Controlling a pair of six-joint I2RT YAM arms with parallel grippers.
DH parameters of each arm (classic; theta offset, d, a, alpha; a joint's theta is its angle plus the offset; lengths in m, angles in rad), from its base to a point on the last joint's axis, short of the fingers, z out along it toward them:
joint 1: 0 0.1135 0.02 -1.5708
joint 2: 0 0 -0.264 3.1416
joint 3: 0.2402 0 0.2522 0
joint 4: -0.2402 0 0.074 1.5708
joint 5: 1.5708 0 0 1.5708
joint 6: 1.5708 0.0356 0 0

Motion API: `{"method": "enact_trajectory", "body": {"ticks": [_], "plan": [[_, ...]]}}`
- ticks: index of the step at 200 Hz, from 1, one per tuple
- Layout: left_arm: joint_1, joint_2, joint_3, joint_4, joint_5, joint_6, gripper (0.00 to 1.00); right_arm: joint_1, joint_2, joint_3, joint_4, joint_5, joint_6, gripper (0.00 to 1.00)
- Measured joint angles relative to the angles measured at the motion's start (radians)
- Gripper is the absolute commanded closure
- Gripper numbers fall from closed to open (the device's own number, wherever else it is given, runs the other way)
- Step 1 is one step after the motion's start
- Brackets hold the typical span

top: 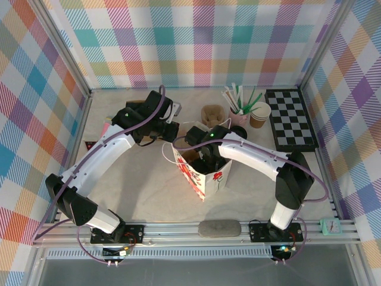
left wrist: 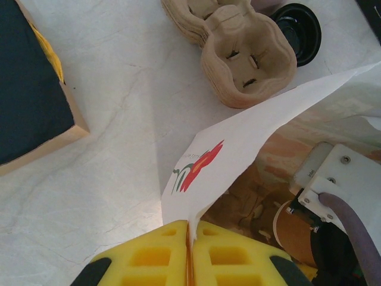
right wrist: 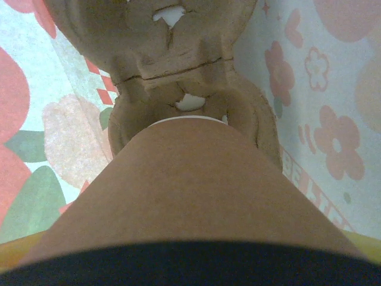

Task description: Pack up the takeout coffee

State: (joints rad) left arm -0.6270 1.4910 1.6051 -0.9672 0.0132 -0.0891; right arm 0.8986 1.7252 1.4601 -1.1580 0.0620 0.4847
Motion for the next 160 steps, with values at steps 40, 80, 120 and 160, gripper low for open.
{"method": "enact_trajectory", "body": {"ticks": [40, 80, 120, 160], "plan": [[0.000, -0.008, -0.006, 0.001, 0.000, 0.000, 0.90, -0.003, 0.001, -0.007, 0.007, 0.000, -0.003, 0.61], [0.000, -0.009, -0.012, 0.000, -0.001, 0.000, 0.90, -0.004, 0.008, -0.010, 0.011, 0.000, -0.003, 0.61], [0.000, -0.010, -0.012, 0.000, -0.001, 0.000, 0.90, -0.010, 0.011, -0.020, 0.014, -0.003, -0.003, 0.61], [0.000, -0.010, -0.012, 0.000, -0.004, 0.000, 0.90, -0.010, 0.014, -0.025, 0.018, -0.003, -0.003, 0.61]]}}
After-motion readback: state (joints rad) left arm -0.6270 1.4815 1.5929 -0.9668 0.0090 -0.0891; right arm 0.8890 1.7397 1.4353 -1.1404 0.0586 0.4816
